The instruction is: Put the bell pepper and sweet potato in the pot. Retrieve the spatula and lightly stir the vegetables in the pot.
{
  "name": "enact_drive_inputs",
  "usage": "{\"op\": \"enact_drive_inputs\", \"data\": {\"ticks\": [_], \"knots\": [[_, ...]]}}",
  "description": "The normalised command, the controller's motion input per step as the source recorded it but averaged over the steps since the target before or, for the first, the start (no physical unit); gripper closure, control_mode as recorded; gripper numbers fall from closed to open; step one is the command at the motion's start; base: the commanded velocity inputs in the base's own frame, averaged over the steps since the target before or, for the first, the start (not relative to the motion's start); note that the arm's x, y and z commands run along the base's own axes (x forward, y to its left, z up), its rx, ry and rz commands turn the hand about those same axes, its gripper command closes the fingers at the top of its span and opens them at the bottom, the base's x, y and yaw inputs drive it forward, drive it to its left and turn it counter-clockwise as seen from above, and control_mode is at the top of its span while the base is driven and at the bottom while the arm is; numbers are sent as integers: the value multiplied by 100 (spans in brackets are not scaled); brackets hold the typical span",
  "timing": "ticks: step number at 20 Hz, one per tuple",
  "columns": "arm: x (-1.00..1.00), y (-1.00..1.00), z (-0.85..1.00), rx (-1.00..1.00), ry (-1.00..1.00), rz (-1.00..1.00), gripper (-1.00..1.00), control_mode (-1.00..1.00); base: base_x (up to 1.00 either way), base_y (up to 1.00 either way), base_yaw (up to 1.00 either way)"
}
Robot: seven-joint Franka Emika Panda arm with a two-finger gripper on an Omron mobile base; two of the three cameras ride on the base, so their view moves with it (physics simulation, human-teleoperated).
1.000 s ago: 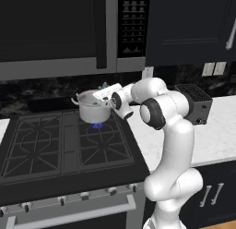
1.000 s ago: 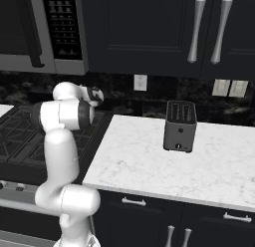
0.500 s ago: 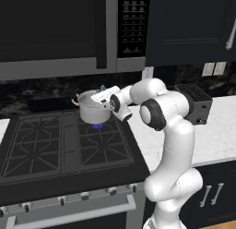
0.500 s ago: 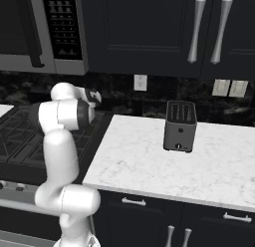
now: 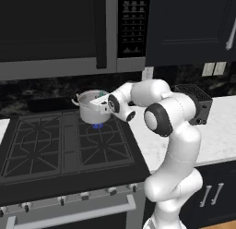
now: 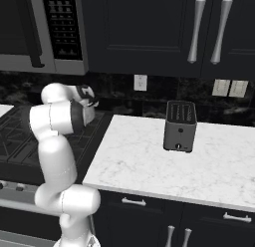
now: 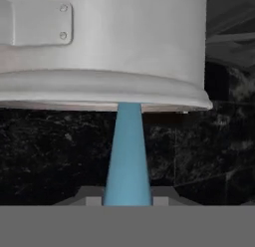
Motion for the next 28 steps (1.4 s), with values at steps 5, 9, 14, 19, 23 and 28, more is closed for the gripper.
{"op": "enact_drive_inputs", "data": {"ticks": [5, 9, 14, 19, 23, 28], "knots": [[-66, 0, 21, 0, 31, 0, 100, -100, 0, 0, 0], [-13, 0, 48, 0, 23, 0, 100, -100, 0, 0, 0], [19, 0, 10, 0, -1, 0, 100, -100, 0, 0, 0], [53, 0, -30, -9, -19, 0, 100, -100, 0, 0, 0], [61, 9, -71, -20, -23, 0, 100, -100, 0, 0, 0], [34, 20, -44, -19, -30, 0, 100, -100, 0, 0, 0]]}}
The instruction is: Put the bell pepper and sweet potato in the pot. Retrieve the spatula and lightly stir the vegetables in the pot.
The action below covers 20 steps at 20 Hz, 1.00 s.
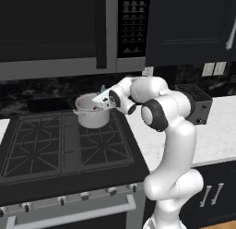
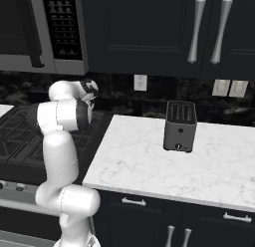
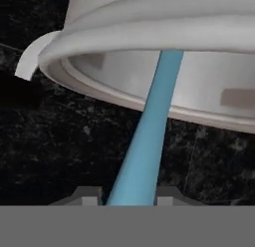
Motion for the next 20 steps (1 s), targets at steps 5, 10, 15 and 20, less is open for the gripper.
{"op": "enact_drive_inputs", "data": {"ticks": [5, 10, 15, 20], "knots": [[4, 48, 0, -8, -38, 5, 100, -100, 0, 0, 0], [-2, 38, -13, -2, -21, 6, 100, -100, 0, 0, 0], [0, 10, -27, 0, 4, 1, 100, -100, 0, 0, 0], [-16, 8, -15, 0, 36, 0, 100, -100, 0, 0, 0]]}}
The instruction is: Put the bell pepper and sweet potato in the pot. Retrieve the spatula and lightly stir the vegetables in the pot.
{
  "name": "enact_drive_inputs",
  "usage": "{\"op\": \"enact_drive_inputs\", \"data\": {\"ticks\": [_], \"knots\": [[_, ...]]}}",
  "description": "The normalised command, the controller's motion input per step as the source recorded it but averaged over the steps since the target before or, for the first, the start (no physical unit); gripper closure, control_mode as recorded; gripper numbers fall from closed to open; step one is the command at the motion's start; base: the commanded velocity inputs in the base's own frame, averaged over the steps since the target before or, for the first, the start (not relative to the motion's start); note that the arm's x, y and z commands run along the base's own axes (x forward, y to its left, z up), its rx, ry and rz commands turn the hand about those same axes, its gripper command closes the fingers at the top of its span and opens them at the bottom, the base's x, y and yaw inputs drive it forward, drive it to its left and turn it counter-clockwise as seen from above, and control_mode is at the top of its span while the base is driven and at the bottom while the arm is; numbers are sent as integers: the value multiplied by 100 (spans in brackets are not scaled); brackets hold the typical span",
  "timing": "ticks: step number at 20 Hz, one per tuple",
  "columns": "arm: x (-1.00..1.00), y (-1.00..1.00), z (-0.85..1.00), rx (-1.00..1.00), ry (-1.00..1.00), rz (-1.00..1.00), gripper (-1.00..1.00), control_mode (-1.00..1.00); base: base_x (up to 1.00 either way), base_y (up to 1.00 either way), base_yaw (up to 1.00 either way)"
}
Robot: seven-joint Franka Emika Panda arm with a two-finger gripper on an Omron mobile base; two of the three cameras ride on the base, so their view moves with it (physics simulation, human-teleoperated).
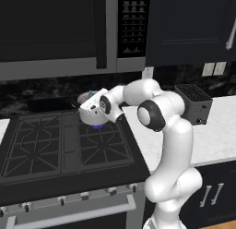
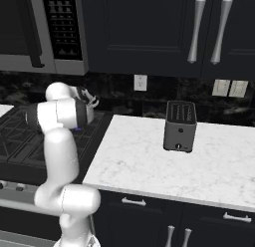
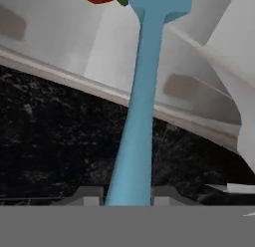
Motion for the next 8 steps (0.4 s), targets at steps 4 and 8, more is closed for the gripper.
{"op": "enact_drive_inputs", "data": {"ticks": [4, 8], "knots": [[-26, 3, 3, 0, 42, 0, 100, -100, 0, 0, 0], [-7, 0, 24, 11, 21, 0, 100, -100, 0, 0, 0]]}}
